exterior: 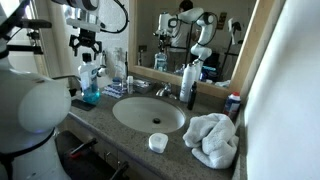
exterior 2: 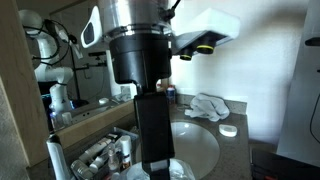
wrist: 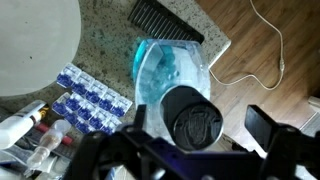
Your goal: Pick up the mouthwash and place it on the right near the mirror
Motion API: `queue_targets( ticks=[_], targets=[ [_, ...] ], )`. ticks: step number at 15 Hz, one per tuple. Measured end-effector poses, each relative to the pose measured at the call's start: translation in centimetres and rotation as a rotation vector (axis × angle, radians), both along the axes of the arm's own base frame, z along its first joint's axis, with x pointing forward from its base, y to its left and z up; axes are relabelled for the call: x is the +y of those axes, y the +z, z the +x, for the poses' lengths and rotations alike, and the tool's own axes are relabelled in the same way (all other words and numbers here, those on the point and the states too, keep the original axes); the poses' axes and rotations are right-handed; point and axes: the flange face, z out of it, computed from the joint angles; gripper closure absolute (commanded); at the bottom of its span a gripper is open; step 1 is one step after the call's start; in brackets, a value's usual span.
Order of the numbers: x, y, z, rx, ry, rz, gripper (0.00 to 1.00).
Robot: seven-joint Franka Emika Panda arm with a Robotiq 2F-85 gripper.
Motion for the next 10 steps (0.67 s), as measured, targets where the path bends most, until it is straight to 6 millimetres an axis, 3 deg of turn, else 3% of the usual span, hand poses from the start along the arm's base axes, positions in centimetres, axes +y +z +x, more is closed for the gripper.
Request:
queue_targets(
  ticks=[10],
  targets=[
    [-0.79, -0.88, 0.71, 0.012, -0.020, -0.004, 0.00]
  ],
)
